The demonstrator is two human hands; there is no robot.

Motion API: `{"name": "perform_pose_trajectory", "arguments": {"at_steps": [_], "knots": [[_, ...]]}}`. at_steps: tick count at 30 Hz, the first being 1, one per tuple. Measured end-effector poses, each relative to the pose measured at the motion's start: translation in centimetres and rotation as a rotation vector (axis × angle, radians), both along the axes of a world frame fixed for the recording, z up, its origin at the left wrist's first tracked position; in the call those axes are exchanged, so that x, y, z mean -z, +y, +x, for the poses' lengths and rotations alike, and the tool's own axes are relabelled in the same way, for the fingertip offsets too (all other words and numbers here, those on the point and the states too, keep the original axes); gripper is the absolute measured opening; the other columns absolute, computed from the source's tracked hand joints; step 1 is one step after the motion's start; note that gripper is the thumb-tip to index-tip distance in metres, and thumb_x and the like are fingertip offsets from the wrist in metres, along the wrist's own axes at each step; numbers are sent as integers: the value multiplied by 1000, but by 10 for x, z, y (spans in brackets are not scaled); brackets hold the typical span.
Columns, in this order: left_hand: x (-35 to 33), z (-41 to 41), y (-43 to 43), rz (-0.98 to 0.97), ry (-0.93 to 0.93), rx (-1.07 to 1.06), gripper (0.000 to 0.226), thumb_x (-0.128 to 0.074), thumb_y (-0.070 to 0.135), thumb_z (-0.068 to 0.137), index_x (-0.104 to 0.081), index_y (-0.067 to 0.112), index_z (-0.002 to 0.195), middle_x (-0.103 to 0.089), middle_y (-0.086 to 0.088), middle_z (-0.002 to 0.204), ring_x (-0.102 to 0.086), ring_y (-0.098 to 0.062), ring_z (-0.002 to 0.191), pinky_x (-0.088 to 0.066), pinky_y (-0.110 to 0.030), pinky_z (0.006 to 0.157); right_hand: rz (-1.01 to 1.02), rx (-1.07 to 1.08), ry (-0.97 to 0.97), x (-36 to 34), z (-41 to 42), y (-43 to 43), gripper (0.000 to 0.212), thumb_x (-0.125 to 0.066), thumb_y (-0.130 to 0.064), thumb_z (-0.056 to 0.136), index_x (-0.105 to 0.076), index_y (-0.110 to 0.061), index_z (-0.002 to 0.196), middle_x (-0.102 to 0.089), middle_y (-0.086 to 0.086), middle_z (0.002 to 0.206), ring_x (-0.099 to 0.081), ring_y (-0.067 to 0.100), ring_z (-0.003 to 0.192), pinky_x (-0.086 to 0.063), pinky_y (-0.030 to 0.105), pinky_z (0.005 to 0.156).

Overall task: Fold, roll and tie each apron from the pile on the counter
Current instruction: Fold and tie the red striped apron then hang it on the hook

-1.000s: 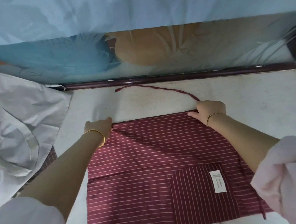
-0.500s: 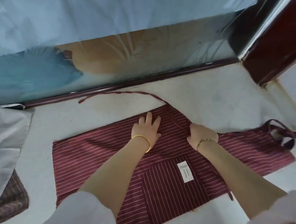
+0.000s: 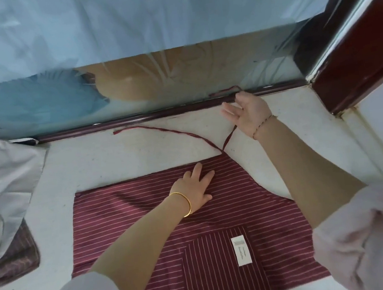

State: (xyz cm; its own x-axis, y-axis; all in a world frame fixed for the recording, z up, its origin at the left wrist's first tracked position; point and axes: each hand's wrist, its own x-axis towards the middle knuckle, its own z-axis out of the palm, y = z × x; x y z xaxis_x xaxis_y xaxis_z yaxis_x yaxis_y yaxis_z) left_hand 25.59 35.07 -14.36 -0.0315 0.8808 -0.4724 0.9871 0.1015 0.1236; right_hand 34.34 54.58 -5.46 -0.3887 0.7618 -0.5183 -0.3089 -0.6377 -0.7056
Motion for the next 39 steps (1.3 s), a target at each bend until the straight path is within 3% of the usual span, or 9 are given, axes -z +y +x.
{"name": "perform_pose_trajectory", "arguments": {"at_steps": [3, 6, 8, 11, 22, 28, 32, 36, 39], "knots": [[-4, -9, 6, 129, -94, -148, 54, -42, 30, 99, -20, 17, 147, -17, -10, 147, -46, -29, 120, -46, -40, 99, 319, -253, -619, 19, 7, -9, 25, -43, -3, 96, -52, -12, 118, -54, 9, 103, -59, 22, 87, -56, 39, 81], [-3, -23, 10, 213, -67, -275, 35, -43, 19, 99, -38, 9, 132, -35, -12, 130, -56, -25, 97, -52, -35, 86, 621, -602, -1093, 52, 15, -35, 19, -47, -9, 93, -65, -6, 91, -62, 9, 93, -60, 25, 86, -53, 37, 79], [2, -32, 12, 198, -54, -312, 28, -43, 15, 98, -42, 8, 125, -38, -12, 124, -56, -24, 90, -53, -35, 81, 685, -783, -1327, 71, 15, -49, 16, -50, -16, 90, -56, -15, 75, -58, 2, 80, -59, 23, 82, -48, 30, 67], [8, -41, 18, 169, -63, -366, 19, -43, 12, 98, -44, 7, 117, -40, -12, 119, -56, -23, 77, -54, -36, 76, 705, -815, -1488, 88, 13, -57, 12, -59, -30, 87, -53, -19, 90, -58, 2, 91, -58, 23, 90, -50, 32, 71], [9, -61, 36, 120, -195, -428, 14, -50, 15, 96, -51, 7, 107, -44, -8, 108, -61, -25, 76, -54, -35, 76, 749, -702, -1377, 88, 19, -54, 14, -62, -25, 89, -60, -13, 84, -65, 4, 91, -62, 22, 87, -52, 34, 72], [8, -57, 39, 288, -61, -396, 20, -45, -1, 92, -40, 9, 109, -49, -11, 104, -54, -21, 70, -52, -33, 64, 933, -588, -1416, 98, 8, -51, 25, -53, -26, 94, -52, -8, 111, -63, 4, 103, -61, 22, 93, -49, 32, 78], [8, -51, 49, 455, -80, -489, 25, -45, -2, 92, -44, 5, 116, -41, -15, 122, -52, -26, 95, -52, -31, 81, 1031, -469, -1532, 93, 3, -43, 24, -49, -21, 96, -51, -8, 115, -58, 10, 109, -54, 26, 100, -44, 36, 82], [13, -20, 8, 749, -104, -429, 17, -46, 5, 86, -57, 6, 99, -55, -12, 110, -54, -24, 98, -50, -33, 87, 1212, -406, -1410, 83, 8, -79, 20, -53, -10, 90, -61, -12, 108, -58, 7, 108, -52, 24, 98, -44, 34, 83], [26, 12, -39, 756, -70, -423, 20, -44, 14, 81, -61, 13, 91, -60, -5, 102, -55, -23, 92, -48, -39, 81, 1280, -461, -1333, 96, 12, -146, 22, -64, -8, 79, -65, -13, 100, -63, 5, 105, -58, 27, 100, -50, 38, 84]]}}
